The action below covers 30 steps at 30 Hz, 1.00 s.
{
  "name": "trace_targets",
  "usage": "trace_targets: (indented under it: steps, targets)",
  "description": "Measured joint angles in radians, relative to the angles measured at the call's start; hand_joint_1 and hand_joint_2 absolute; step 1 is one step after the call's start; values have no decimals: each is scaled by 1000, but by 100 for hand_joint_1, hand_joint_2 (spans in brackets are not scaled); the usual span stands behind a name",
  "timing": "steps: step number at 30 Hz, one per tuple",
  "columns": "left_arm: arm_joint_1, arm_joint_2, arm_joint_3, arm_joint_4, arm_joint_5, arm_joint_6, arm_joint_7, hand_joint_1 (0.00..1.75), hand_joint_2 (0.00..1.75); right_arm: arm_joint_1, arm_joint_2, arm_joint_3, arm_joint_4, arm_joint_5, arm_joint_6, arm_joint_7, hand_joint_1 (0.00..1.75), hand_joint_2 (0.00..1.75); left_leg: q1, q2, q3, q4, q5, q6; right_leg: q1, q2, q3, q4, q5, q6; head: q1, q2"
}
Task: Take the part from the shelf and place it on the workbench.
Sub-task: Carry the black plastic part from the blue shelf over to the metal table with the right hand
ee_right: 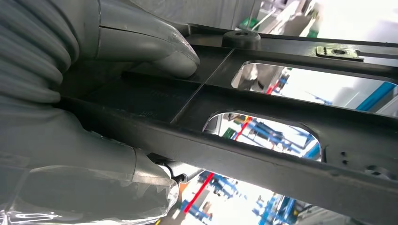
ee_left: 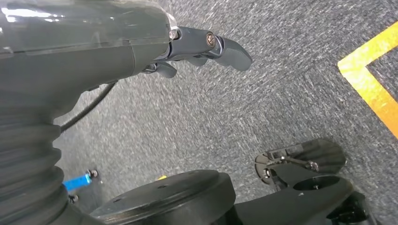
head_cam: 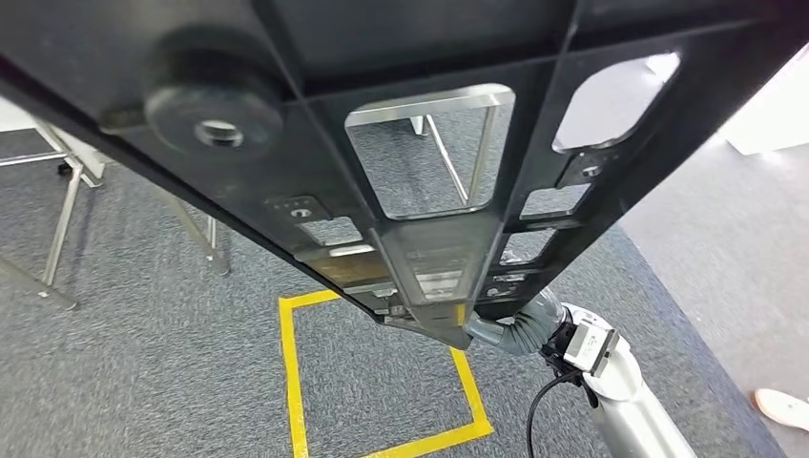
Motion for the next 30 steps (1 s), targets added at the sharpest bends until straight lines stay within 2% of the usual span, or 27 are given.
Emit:
trace_targets:
  steps: [1, 2, 3, 5, 7, 8, 9, 11, 12, 13, 14, 15, 17, 18, 19, 20, 23, 24, 25, 28, 29, 30]
  targets:
    - [0, 0, 0, 0, -1, -1, 1, 0, 175, 0, 0, -1, 0, 0, 0, -1, 175, 175, 0, -14, 2, 3, -2, -2, 0, 7, 25, -63, 42, -3, 0, 0]
    - [0, 0, 0, 0, -1, -2, 1, 0, 175, 0, 0, -3, 0, 0, 0, -2, 175, 175, 0, -25, 1, 5, -5, -5, -1, 25, 54, -128, 74, -7, 0, 0]
    - [-1, 0, 0, 0, -1, -2, 1, 0, 175, 0, 0, -4, 1, 0, -1, -3, 175, 175, 0, -36, -1, 9, -8, -9, -2, 42, 77, -184, 93, -9, 0, 0]
    - [-1, -1, 0, 0, 0, -2, 1, 0, 175, 0, 1, -6, 2, 0, 0, -5, 175, 175, 3, -53, -10, 11, -10, -20, 0, 61, 95, -227, 94, -12, 0, 0]
    - [-2, 1, 0, 0, 0, -1, 4, 0, 175, -3, 1, -7, 2, 0, 0, -5, 175, 175, 6, -63, -13, 10, -11, -32, 0, 44, 100, -238, 94, -18, 0, 0]
    - [-2, 2, 0, 0, -1, 0, 7, 0, 175, -5, 1, -7, 2, 2, -1, -4, 175, 175, 5, -49, -15, 18, -17, -38, -3, 35, 105, -243, 94, -23, 0, 0]
    - [-2, 3, 0, 0, -2, 0, 9, 0, 175, -7, 0, -7, 2, 8, -4, -1, 175, 175, 3, -24, -26, 45, -33, -44, -5, 25, 111, -248, 94, -29, 0, 0]
    - [-6, 5, 0, 0, -6, -1, 11, 0, 175, -8, -1, -6, 4, 25, -10, 11, 175, 175, 3, 33, -75, 152, -88, -56, -5, 6, 119, -252, 88, -37, -1, 0]
    - [-9, 5, 0, 0, -9, -2, 9, 0, 175, -8, -1, -6, 6, 33, -13, 17, 175, 175, 6, 46, -108, 217, -114, -60, -4, -3, 122, -252, 83, -38, -1, 0]
    - [-12, 6, 0, 0, -12, -2, 6, 0, 175, -7, -1, -6, 8, 40, -14, 22, 175, 175, 7, 53, -132, 262, -125, -63, -3, -11, 125, -251, 78, -38, -1, 0]
    - [-13, 7, 0, 0, -16, -2, 4, 0, 175, -7, -1, -5, 12, 45, -14, 25, 175, 175, 9, 56, -140, 276, -117, -65, -3, -18, 129, -251, 72, -37, -1, 0]
    - [-13, 8, -1, 0, -18, -1, 3, 0, 175, -7, -1, -4, 15, 48, -15, 27, 175, 175, 11, 58, -128, 251, -91, -65, -4, -23, 135, -251, 67, -35, -1, 0]
    - [-6, 10, -1, 0, -19, 2, 2, 0, 175, -8, -1, -2, 19, 50, -15, 27, 175, 175, 12, 62, -66, 127, -25, -61, -4, -31, 151, -251, 55, -29, -1, 0]
    - [-1, 11, -1, 0, -18, 3, 1, 0, 175, -10, -1, -1, 21, 50, -14, 26, 175, 175, 10, 63, -36, 66, -10, -56, -4, -32, 157, -251, 49, -24, -1, 0]
    - [2, 11, -1, 0, -17, 5, 0, 0, 175, -13, -1, 0, 24, 50, -13, 25, 175, 175, 8, 64, -17, 27, -7, -49, -2, -34, 161, -253, 46, -18, -1, 0]
    - [5, 11, -1, 0, -17, 6, -2, 0, 175, -17, -1, 2, 27, 49, -11, 24, 175, 175, 6, 64, -10, 8, -17, -41, -1, -34, 165, -253, 46, -10, -1, 0]
    - [8, 11, -1, 0, -16, 6, -7, 0, 175, -27, 0, 8, 38, 48, -9, 22, 175, 175, 8, 56, 21, -13, -30, -16, -4, -29, 174, -231, 53, 8, -1, 0]
    - [9, 11, -1, 0, -16, 6, -8, 0, 175, -32, 1, 9, 41, 48, -8, 22, 175, 175, 8, 54, 37, -16, -36, -9, -6, -24, 160, -201, 51, 10, -1, 0]
    - [10, 10, 0, 0, -16, 6, -8, 0, 175, -36, 3, 9, 43, 47, -7, 22, 175, 175, 9, 51, 54, -18, -43, -4, -7, -18, 132, -155, 43, 11, -1, 0]
    - [14, 10, 0, 0, -18, 5, -8, 0, 175, -41, 6, 10, 54, 46, -2, 20, 175, 175, 7, 45, 89, -19, -73, -1, -4, -7, -4, 6, -4, 9, 0, 0]
    - [16, 10, 0, 0, -18, 5, -8, 0, 175, -41, 6, 11, 58, 45, -1, 19, 175, 175, 6, 42, 104, -20, -86, -1, -2, -7, -39, 22, -15, 7, 0, 0]
    - [17, 10, 0, 0, -18, 5, -8, 0, 175, -41, 6, 12, 62, 45, 0, 20, 175, 175, 6, 39, 122, -20, -100, -2, 1, -7, -58, 6, -13, 3, 0, 0]
